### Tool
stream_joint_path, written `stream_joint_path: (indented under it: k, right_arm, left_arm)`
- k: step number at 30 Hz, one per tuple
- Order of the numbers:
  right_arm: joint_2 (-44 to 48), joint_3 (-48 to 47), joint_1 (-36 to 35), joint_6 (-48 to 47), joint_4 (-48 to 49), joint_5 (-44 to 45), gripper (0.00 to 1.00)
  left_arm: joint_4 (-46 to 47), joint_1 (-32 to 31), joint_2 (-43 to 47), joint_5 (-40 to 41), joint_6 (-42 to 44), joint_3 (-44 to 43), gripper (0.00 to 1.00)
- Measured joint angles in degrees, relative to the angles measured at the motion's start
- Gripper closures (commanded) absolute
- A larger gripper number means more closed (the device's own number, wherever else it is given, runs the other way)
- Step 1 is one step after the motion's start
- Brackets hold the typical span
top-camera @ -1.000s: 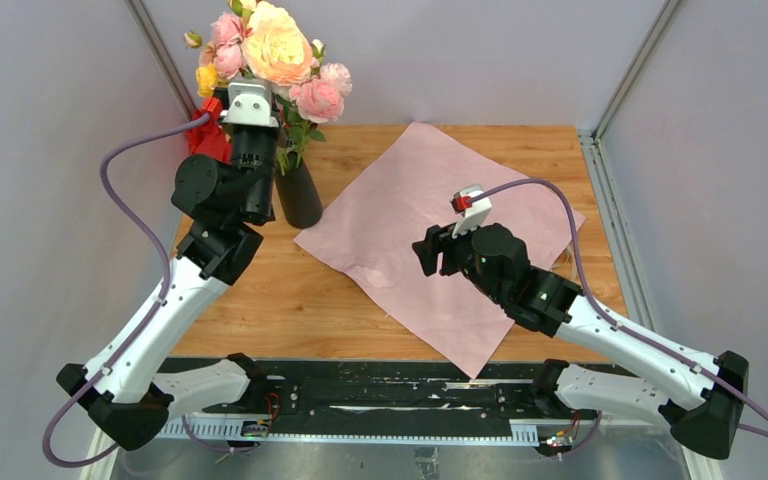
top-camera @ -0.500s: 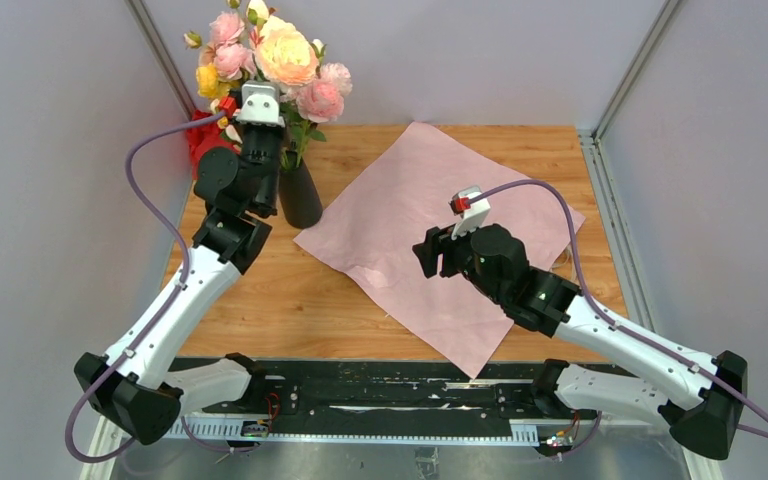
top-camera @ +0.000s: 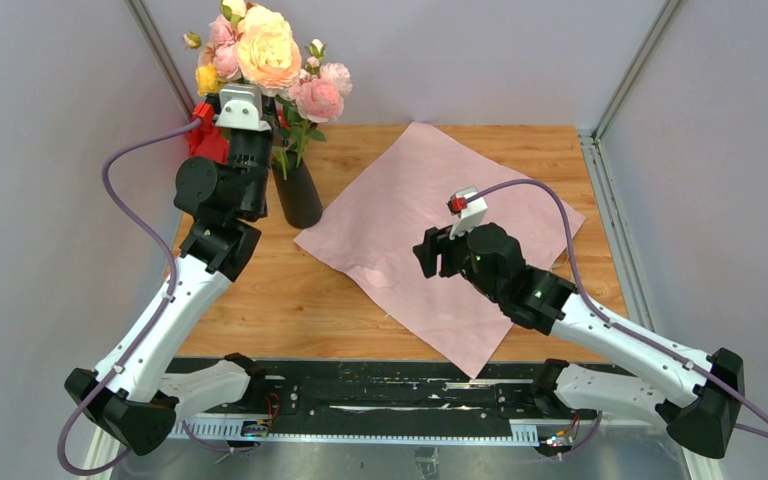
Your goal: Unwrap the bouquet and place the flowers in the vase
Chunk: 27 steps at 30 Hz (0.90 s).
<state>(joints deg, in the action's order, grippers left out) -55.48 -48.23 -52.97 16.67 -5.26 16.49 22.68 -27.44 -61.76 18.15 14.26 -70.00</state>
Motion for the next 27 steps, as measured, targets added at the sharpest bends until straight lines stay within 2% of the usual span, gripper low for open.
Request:
stream_joint_path:
  k: [17, 27]
  right_arm:
    - [-2.3, 0.0, 1.5, 0.0, 0.2, -1.2, 0.34]
    - [-3.0, 0.6, 2.0, 0.0, 1.0, -2.0, 0.34]
  left_arm:
    - [1.2, 0.0, 0.7, -2.1, -0.7, -1.2, 1.0]
    - [3.3, 0.0, -3.3, 0.3, -1.0, 0.9, 1.0]
